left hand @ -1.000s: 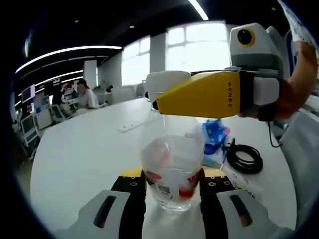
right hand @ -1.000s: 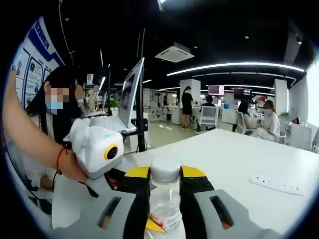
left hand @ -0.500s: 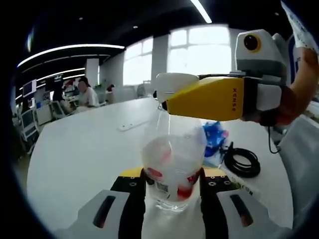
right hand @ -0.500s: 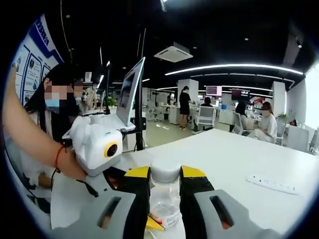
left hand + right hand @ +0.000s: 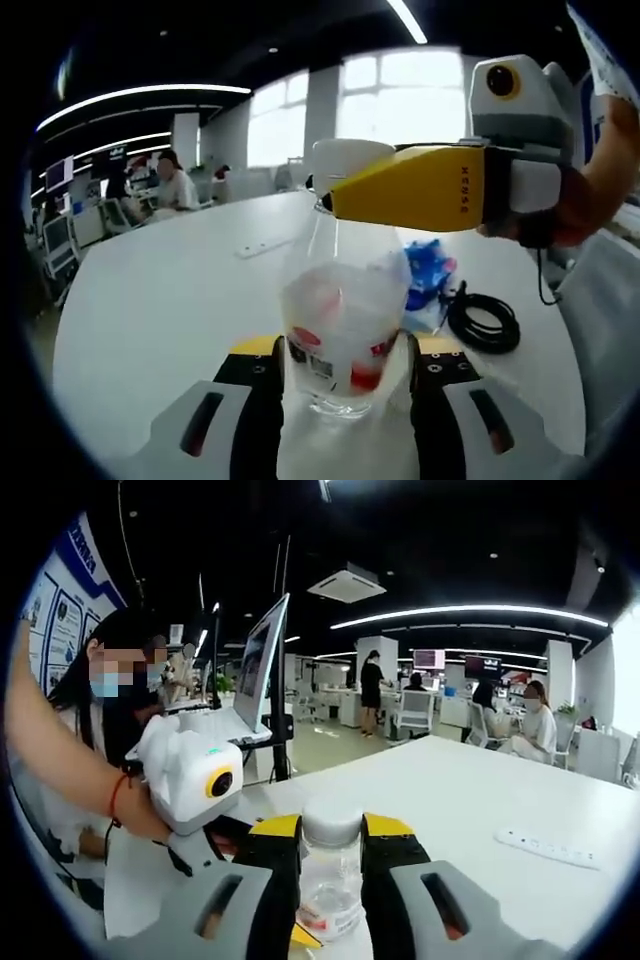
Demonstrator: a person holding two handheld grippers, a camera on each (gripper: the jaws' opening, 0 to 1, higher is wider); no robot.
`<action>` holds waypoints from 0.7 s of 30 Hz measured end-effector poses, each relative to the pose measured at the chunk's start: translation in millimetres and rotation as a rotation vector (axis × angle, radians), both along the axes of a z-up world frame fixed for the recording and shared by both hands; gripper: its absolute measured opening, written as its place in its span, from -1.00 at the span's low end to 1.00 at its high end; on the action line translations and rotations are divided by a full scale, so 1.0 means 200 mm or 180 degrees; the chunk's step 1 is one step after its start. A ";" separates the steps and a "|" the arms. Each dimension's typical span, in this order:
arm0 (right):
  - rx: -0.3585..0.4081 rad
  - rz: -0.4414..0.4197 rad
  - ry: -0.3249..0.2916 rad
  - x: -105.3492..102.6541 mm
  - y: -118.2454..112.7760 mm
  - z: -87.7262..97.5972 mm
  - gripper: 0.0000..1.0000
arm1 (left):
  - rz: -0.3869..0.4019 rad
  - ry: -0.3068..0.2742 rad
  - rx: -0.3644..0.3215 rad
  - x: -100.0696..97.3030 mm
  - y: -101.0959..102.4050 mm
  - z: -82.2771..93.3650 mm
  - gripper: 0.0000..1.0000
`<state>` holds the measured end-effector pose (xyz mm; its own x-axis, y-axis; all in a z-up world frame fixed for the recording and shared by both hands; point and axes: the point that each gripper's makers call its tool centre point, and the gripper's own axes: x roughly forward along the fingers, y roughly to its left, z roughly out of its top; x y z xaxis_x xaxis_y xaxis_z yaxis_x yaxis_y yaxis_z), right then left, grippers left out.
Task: Arrange the tabletop items into an orderly group along one side of the table until the central work area is clear of visible clutter.
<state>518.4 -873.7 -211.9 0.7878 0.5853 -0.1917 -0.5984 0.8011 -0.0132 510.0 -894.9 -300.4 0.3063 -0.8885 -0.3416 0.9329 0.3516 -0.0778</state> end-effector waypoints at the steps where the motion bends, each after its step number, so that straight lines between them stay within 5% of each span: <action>1: -0.0007 0.0006 0.0000 0.00 0.00 0.00 -0.61 | -0.0005 0.0000 0.0006 0.00 0.00 0.00 -0.08; 21: -0.0003 -0.0009 0.0035 -0.01 0.00 0.00 -0.60 | 0.0063 0.0140 -0.0005 -0.02 0.02 0.00 0.08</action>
<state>516.2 -874.0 -212.0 0.7873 0.5829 -0.2009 -0.5962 0.8028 -0.0075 505.6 -891.1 -301.1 0.3085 -0.8829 -0.3538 0.9215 0.3697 -0.1191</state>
